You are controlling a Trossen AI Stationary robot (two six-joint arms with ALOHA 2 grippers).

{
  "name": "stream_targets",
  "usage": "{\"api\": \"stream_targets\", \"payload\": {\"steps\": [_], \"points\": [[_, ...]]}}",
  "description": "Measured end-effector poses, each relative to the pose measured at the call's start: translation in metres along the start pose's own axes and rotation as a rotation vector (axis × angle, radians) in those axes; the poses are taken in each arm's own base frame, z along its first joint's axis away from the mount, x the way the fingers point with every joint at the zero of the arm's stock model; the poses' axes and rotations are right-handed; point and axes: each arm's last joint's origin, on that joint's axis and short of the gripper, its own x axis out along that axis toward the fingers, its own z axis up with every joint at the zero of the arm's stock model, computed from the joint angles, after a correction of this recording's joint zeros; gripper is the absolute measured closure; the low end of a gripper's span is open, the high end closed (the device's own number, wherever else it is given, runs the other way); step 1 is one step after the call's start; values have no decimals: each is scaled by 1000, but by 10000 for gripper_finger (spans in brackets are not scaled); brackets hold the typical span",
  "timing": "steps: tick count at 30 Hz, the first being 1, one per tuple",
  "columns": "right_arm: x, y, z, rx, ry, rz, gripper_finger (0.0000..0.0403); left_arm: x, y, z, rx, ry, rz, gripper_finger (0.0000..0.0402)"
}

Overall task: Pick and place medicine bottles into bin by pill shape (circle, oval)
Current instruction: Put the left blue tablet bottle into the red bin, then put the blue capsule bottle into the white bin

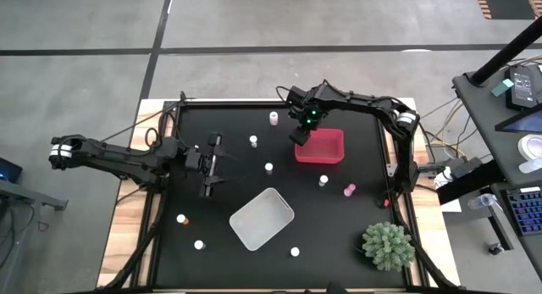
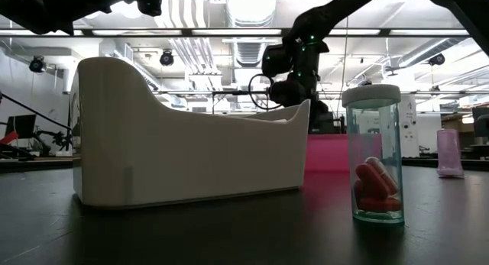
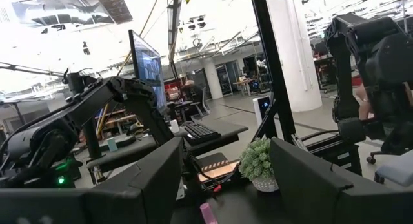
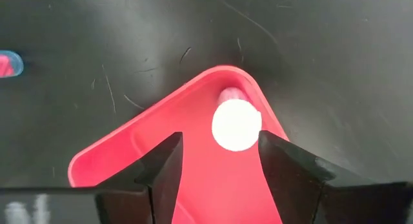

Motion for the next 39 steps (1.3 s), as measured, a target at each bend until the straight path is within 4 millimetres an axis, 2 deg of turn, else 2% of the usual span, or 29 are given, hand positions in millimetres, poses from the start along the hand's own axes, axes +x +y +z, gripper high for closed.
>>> {"api": "stream_targets", "payload": {"steps": [6,16,23,27,33,39], "points": [[-11,1,-3,4,-20,-3,211,0,0,0,0,0,1,185],[-49,3,-19,12,-56,-70,211,0,0,0,0,0,0,185],[-86,30,-36,-56,-187,-39,211,0,0,-1,-2,4,0,185],[-101,56,-54,-131,-318,-44,214,0,0,-1,-7,8,9,185],[-109,91,-94,-268,-527,8,225,0,1,-1,-28,18,53,185],[-103,103,-137,-388,-702,89,238,0,1,-1,-39,18,54,185]]}}
